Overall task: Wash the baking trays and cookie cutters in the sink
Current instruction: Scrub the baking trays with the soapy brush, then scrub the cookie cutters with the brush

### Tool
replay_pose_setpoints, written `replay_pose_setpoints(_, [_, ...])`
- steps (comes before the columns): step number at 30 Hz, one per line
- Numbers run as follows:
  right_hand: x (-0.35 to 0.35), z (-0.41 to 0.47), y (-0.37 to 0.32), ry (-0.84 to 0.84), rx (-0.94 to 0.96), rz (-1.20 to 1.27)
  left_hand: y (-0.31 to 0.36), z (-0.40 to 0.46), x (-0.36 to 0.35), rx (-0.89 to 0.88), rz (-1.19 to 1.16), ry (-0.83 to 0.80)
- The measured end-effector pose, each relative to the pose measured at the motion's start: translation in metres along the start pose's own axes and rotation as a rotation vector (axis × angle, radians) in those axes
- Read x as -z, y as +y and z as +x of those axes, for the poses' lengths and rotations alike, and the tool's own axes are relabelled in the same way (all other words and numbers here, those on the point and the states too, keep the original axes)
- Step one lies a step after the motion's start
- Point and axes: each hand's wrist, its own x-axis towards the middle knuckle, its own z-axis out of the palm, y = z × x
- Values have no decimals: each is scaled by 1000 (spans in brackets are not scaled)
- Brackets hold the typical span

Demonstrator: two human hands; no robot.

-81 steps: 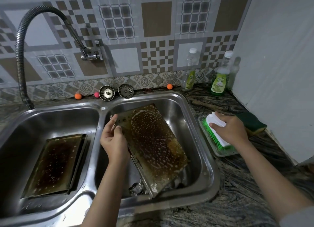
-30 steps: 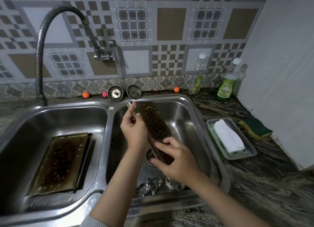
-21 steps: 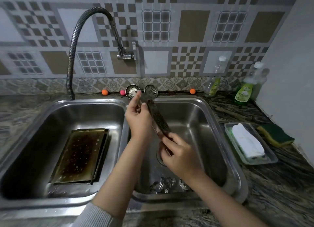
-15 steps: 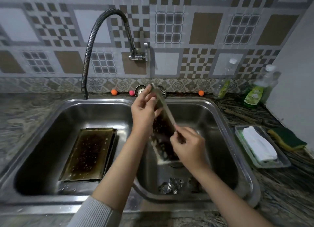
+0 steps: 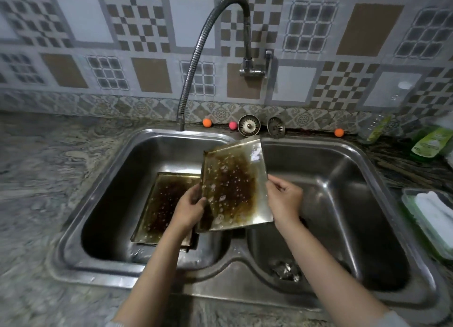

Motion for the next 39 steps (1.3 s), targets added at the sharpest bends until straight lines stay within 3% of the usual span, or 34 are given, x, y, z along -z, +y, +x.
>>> replay_pose_setpoints(5, [-78, -7, 25, -113, -96, -138, -20, 18, 50, 56, 119, 146])
replay_pose_setpoints(10, [-142, -18, 49, -248, -166, -358, -48, 37, 93, 113, 292, 190])
replay_pose_setpoints(18, [-179, -40, 75, -429, -370, -575, -93, 83, 115, 233, 677, 113])
replay_pose_setpoints(23, [-178, -49, 78, -561, -468, -639, -96, 95, 111, 324, 722, 11])
replay_pose_setpoints(27, [-169, -45, 68, -625, -430, -610, -92, 95, 102, 339, 725, -16])
replay_pose_setpoints(31, [-138, -30, 41, -547, -327, -460, -79, 101, 80, 177, 604, 5])
replay_pose_setpoints(35, [-69, -8, 6, -406, -217, -301, -19, 71, 28, -68, 511, -1])
replay_pose_setpoints(39, [12, 21, -8, -160, -98, -278, 18, 43, -45, -260, 420, -107])
